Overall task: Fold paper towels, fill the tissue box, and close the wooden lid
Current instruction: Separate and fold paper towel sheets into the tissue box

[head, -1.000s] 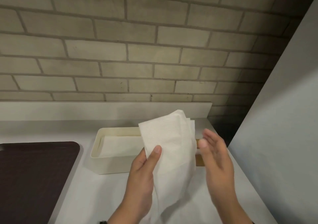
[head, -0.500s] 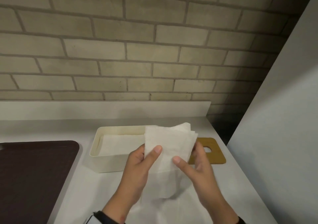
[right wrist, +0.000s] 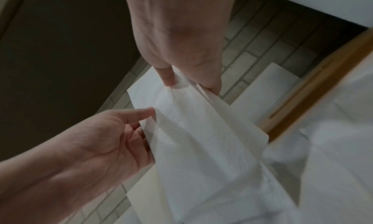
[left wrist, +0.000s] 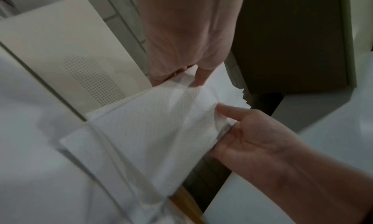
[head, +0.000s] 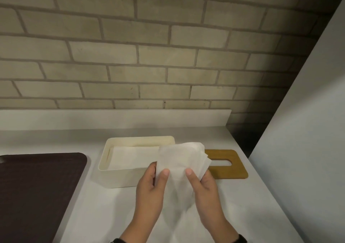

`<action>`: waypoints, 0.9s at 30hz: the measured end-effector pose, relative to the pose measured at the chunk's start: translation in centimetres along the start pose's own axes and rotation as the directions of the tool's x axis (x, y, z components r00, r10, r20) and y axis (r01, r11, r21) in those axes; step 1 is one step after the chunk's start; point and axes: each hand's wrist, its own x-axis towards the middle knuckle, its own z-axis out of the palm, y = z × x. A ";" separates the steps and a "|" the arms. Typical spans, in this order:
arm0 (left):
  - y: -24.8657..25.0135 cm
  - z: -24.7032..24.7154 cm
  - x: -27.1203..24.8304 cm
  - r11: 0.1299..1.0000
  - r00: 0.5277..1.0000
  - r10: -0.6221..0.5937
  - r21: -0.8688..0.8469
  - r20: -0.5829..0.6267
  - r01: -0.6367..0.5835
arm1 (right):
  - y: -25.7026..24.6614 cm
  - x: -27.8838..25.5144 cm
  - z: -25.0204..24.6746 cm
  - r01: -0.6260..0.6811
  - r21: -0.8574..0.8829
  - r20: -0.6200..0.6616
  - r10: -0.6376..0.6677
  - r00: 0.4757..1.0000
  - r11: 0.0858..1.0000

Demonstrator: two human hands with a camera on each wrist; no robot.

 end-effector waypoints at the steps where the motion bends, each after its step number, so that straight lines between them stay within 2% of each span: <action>1: 0.4 0.1 0.1 0.999 1.000 0.027 -0.027 -0.009 -0.027 | -0.3 0.2 0.2 0.035 0.008 0.015 -0.035 0.999 0.999; 4: 0.6 0.2 0.6 0.998 0.999 0.034 -0.061 -0.019 -0.035 | -0.3 0.7 0.1 0.070 0.025 0.050 -0.071 0.996 0.997; 8: -1.5 -0.1 0.4 0.995 0.994 -0.098 -0.021 -0.053 0.097 | 2.7 0.7 -0.3 -0.022 -0.214 -0.017 0.019 1.000 0.977; 10: -1.7 -0.2 0.5 0.995 0.993 -0.098 -0.028 -0.070 0.097 | 3.1 0.7 -0.4 -0.015 -0.285 -0.021 0.009 1.000 0.958; 15: -0.3 -0.2 1.2 0.987 1.000 -0.018 -0.162 -0.016 0.015 | 1.4 1.2 -0.5 0.103 -0.119 0.056 -0.097 0.994 0.987; 21: -1.5 0.3 0.6 0.987 0.995 -0.098 -0.132 -0.013 0.095 | 2.9 0.3 0.3 -0.021 -0.036 0.025 0.022 0.999 0.999; 27: 0.0 0.0 1.2 0.984 0.996 -0.027 -0.172 0.081 0.041 | 1.5 0.7 0.3 -0.029 0.056 0.076 0.024 0.997 0.998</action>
